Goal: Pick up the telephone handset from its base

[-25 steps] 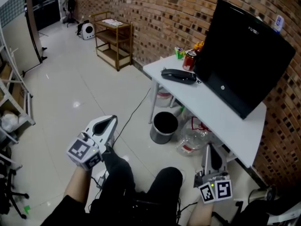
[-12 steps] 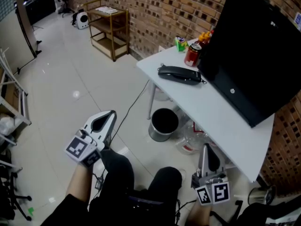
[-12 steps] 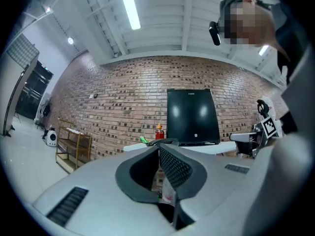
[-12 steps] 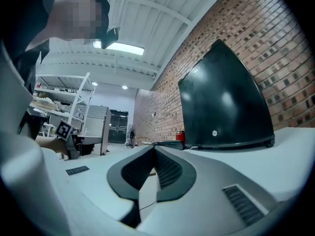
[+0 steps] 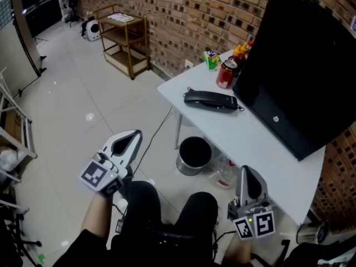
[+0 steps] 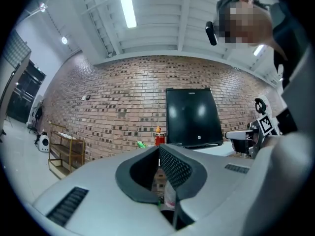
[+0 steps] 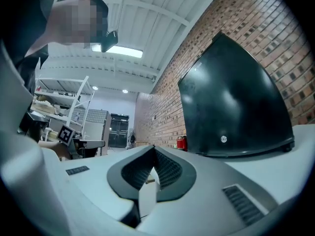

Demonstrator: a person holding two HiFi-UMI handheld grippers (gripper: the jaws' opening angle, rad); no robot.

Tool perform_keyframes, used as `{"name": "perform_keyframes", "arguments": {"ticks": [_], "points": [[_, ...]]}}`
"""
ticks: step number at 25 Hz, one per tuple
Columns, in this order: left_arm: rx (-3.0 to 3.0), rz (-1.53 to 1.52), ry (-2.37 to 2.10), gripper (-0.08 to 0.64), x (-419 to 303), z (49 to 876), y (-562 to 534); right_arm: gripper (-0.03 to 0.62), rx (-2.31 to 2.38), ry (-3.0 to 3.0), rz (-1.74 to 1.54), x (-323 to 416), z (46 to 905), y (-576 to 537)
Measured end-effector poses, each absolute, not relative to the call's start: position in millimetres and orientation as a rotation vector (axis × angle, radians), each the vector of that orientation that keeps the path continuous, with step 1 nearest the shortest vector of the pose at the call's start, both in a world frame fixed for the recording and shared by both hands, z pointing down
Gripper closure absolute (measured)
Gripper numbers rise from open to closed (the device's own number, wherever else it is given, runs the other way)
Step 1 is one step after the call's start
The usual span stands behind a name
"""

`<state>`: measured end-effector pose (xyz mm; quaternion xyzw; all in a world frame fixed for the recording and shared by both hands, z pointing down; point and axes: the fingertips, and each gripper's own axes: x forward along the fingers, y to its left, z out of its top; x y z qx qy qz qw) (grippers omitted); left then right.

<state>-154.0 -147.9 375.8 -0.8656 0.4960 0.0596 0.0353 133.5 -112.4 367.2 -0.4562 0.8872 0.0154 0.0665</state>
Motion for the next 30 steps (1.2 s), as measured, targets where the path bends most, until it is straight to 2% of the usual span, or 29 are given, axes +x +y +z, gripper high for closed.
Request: {"name": "perform_keyframes", "arguments": {"ticks": [8,26,30], "points": [[-2.68,0.163,1.444,0.555,-155,358,-192,0.583,-1.4,2.651,0.089,132,346,-141],[-2.928,0.194,0.953,0.555,-85,319,-277,0.583,-1.576,2.534,0.117,150,335,-172],[-2.941,0.088,0.866,0.555,-72,320,-296,0.583,-1.612,2.519,0.143,150,332,-175]]}}
